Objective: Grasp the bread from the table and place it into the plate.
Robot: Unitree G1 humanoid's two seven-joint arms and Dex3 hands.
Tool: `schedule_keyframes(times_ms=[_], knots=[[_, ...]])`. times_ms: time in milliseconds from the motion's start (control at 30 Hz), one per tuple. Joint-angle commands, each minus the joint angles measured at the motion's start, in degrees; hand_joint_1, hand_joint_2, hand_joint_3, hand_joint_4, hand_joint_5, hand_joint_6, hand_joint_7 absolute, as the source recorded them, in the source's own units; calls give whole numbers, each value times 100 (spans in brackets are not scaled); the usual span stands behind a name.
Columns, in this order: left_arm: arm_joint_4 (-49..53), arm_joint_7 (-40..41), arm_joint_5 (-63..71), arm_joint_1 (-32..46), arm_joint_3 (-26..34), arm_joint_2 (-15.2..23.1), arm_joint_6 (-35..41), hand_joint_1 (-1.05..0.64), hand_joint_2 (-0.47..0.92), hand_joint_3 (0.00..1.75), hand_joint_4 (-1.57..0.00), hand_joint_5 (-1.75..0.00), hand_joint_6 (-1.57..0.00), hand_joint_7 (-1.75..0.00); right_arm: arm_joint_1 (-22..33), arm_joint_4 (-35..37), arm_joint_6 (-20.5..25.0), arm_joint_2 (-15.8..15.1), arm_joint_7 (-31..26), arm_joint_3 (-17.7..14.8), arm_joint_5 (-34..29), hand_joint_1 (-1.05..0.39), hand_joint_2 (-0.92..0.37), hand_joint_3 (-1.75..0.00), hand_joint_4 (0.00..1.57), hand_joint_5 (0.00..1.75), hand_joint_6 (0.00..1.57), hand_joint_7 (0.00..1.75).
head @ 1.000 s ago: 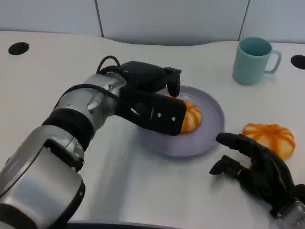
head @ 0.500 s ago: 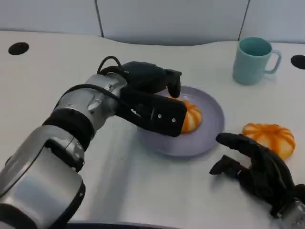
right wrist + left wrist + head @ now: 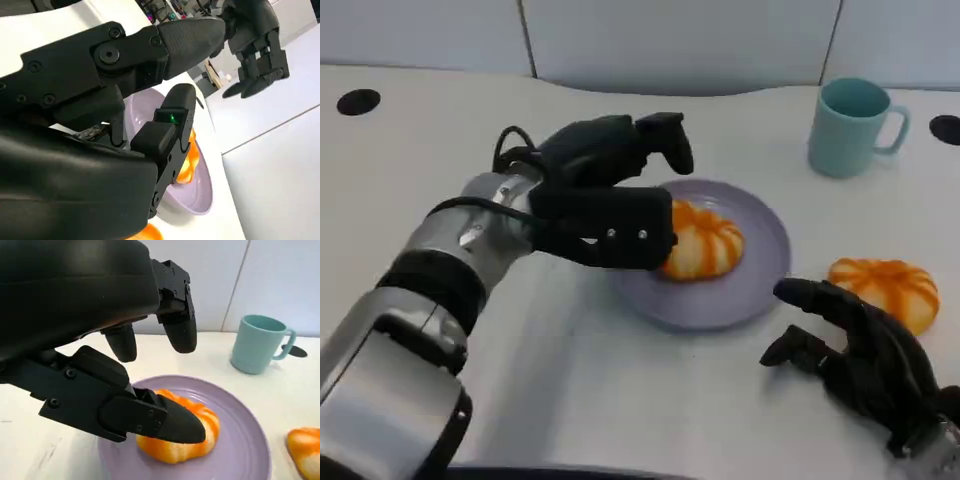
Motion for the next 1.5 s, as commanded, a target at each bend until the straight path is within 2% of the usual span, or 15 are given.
schedule_keyframes(times_ms=[33, 267, 633, 867, 1233, 1467, 1500], knots=[[-83, -88, -637, 245, 545, 170, -314, -81, 92, 25, -7, -149, -3, -128, 127, 146, 70, -53, -42, -16, -57, -43, -92, -16, 68, 121, 84, 44], [-142, -248, -1130, 464, 974, 282, -722, -77, 92, 22, -14, -143, -12, -114, 75, 207, 155, -69, -53, -57, -33, -43, -92, -13, 69, 122, 86, 44], [-381, -565, -1628, 888, 1415, 399, -1227, -66, 92, 15, -18, -137, -21, -100, 58, 310, -53, -90, -70, -14, -129, -44, -92, -16, 69, 122, 86, 42], [-899, -1243, -2780, 1687, 2117, 258, -1252, -61, 92, 12, -25, -130, -32, -85, 57, 289, 37, -78, -63, -52, -80, -43, -92, -15, 69, 121, 86, 42], [-1764, -1870, -3757, 2564, 2642, 127, -1174, -46, 92, 13, -27, -136, -36, -80, 35, 358, 69, -135, -50, -84, -74, -44, -92, -13, 68, 122, 87, 42], [-1921, -1969, -3807, 2677, 2714, 123, -1093, -44, 92, 13, -27, -136, -36, -81, 26, 395, 15, -145, -43, -89, -81, -44, -92, -14, 68, 121, 88, 41], [-2110, -1952, -3948, 2913, 2808, 113, -1070, -44, 92, 13, -27, -137, -36, -81, 18, 491, -53, -182, -42, -124, -77, -44, -92, -14, 68, 121, 88, 41]])
